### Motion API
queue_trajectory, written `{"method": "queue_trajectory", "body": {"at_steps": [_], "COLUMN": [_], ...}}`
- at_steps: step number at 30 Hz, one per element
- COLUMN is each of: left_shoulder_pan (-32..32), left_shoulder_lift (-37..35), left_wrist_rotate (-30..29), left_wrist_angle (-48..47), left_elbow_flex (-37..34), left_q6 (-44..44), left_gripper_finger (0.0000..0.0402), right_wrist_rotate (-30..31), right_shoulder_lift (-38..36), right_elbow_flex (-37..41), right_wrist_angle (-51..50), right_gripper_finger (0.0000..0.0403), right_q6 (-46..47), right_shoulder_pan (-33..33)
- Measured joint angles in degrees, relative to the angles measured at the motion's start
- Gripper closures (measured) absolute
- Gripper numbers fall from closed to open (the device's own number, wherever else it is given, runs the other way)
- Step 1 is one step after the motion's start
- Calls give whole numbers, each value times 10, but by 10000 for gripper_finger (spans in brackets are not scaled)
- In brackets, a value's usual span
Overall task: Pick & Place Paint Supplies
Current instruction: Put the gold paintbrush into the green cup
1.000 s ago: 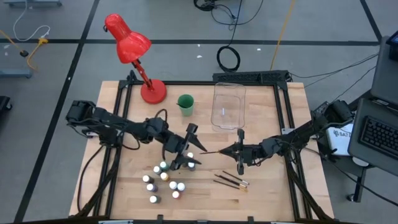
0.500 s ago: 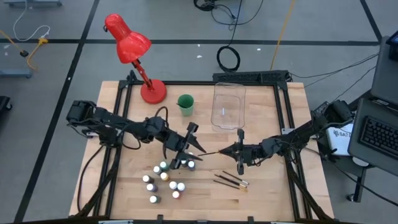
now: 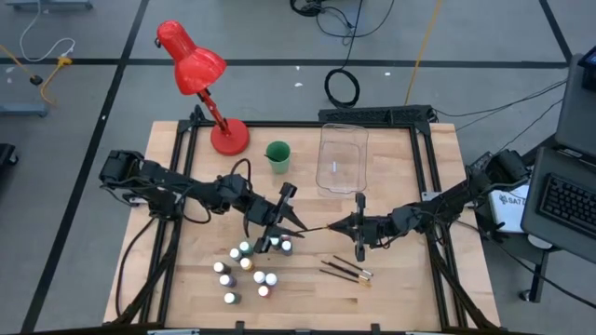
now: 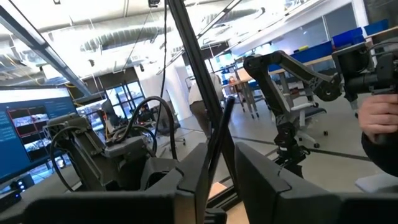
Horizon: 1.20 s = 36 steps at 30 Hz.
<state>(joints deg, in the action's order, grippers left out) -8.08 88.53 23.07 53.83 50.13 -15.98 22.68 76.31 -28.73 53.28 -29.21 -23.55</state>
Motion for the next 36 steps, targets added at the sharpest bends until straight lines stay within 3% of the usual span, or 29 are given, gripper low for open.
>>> {"method": "queue_trajectory", "body": {"at_steps": [9, 17, 22, 29, 36], "left_shoulder_pan": [0, 7, 19, 55, 157], "left_shoulder_lift": [0, -1, -45, -163, -176], "left_wrist_rotate": [-3, -10, -79, -315, -368], "left_wrist_angle": [-1, -29, -97, -293, -361], "left_elbow_flex": [0, 0, -1, 0, -21], "left_q6": [-8, -31, -40, -84, -13], "left_gripper_finger": [391, 398, 399, 400, 401], "right_wrist_rotate": [-2, -2, 0, -4, -4], "right_shoulder_lift": [9, 15, 14, 15, 27], "right_elbow_flex": [0, 0, -1, 1, 1], "right_wrist_angle": [0, -12, -61, -177, -191], "right_gripper_finger": [403, 403, 400, 381, 371], "right_q6": [9, 15, 63, 176, 223], "right_shoulder_pan": [7, 15, 13, -13, -52]}}
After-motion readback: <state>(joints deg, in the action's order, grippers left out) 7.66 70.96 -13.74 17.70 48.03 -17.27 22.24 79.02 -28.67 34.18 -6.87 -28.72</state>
